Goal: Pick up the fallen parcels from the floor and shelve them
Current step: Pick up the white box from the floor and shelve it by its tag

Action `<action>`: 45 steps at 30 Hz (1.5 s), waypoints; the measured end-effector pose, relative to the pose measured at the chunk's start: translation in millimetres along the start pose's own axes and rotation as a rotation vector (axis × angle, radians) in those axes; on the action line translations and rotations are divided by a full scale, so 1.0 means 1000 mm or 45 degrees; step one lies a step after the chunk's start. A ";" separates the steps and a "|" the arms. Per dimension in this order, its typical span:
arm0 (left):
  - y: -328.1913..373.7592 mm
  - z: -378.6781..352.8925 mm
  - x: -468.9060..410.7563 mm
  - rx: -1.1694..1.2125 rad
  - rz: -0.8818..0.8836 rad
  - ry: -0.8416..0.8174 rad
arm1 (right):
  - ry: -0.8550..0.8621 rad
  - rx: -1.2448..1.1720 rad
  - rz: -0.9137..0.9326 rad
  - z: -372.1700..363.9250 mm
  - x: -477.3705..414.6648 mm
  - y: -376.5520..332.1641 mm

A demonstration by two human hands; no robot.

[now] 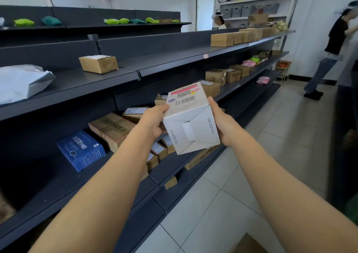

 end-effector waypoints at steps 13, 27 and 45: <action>0.015 -0.018 0.010 -1.004 -0.423 0.100 | 0.078 -0.013 -0.093 -0.004 -0.002 0.022; -0.032 -0.021 0.003 -0.607 0.188 -0.172 | 0.104 -0.160 0.037 0.002 -0.004 0.010; -0.010 -0.017 -0.010 -0.137 -0.224 -0.112 | 0.117 -0.119 0.439 -0.013 0.000 -0.025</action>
Point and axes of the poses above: each hand's wrist, its own x-axis away from the middle knuckle, its own z-axis out of the back of the hand, y = z × x, the point moved 8 cm from there along -x, towards the middle knuckle, and after that the axes turned 8 degrees about x, right-handed, at the moved point
